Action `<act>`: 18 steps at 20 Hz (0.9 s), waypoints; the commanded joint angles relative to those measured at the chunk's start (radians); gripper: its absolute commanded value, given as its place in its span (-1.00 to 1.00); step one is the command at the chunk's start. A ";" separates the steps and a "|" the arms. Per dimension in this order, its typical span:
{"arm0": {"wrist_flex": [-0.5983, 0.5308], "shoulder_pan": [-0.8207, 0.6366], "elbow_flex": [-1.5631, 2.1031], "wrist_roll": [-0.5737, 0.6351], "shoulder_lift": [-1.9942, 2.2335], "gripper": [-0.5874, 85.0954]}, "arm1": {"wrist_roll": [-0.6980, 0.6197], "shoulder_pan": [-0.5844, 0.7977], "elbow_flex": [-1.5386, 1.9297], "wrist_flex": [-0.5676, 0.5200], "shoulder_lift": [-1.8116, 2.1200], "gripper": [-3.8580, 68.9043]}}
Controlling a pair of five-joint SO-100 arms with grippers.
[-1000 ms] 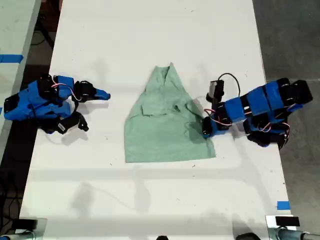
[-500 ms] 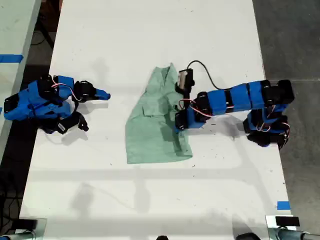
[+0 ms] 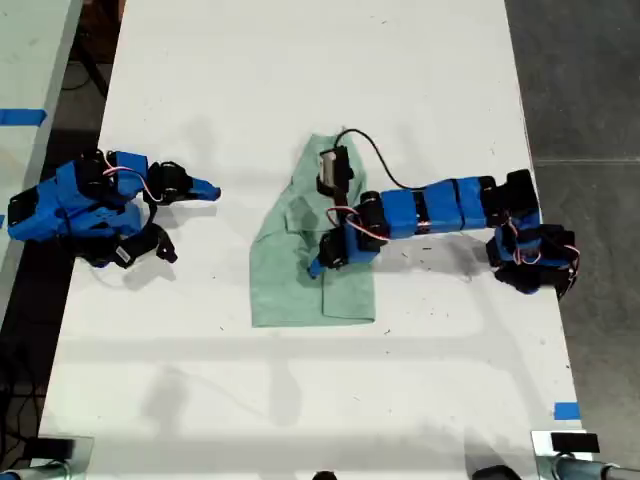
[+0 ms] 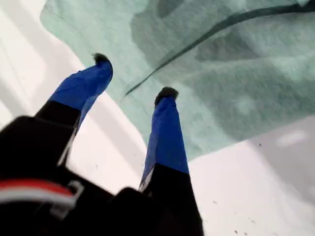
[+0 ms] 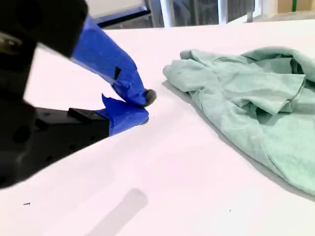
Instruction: Fold t shirt
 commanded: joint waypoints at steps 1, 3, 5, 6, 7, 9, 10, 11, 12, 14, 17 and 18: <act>0.003 -0.011 -0.017 -0.017 0.005 -0.99 | 0.037 0.034 0.156 0.127 0.385 -0.85; 0.003 -0.012 -0.017 -0.017 0.005 -0.99 | 0.072 0.086 0.535 0.061 0.756 -0.85; 0.003 -0.012 -0.017 -0.017 0.005 -0.99 | 0.112 0.140 0.934 -0.018 1.144 -0.85; 0.003 -0.012 -0.017 -0.017 0.005 -0.99 | 0.127 0.163 1.123 -0.061 1.319 -0.85; 0.002 -0.012 -0.017 -0.015 0.005 -0.99 | 0.135 0.178 1.302 -0.104 1.476 -0.85; 0.002 -0.012 -0.017 -0.015 0.005 -0.99 | 0.140 0.206 1.595 -0.166 1.720 -0.85; 0.002 -0.012 -0.017 -0.017 0.005 -0.99 | 0.121 0.222 1.717 -0.186 1.838 -0.85; 0.002 -0.011 -0.017 -0.017 0.005 -0.99 | 0.091 0.238 1.819 -0.193 1.954 -0.84; 0.002 -0.011 -0.017 -0.017 0.005 -0.99 | 0.051 0.255 1.921 -0.198 2.075 -0.84; 0.002 -0.011 -0.017 -0.017 0.005 -0.99 | 0.031 0.285 2.108 -0.196 2.221 -0.84; 0.002 -0.008 -0.017 -0.017 0.005 -0.99 | 0.058 0.293 2.114 -0.202 2.218 -0.84; 0.000 -0.006 -0.015 -0.017 0.005 -0.99 | 0.060 0.307 2.118 -0.202 2.218 -0.83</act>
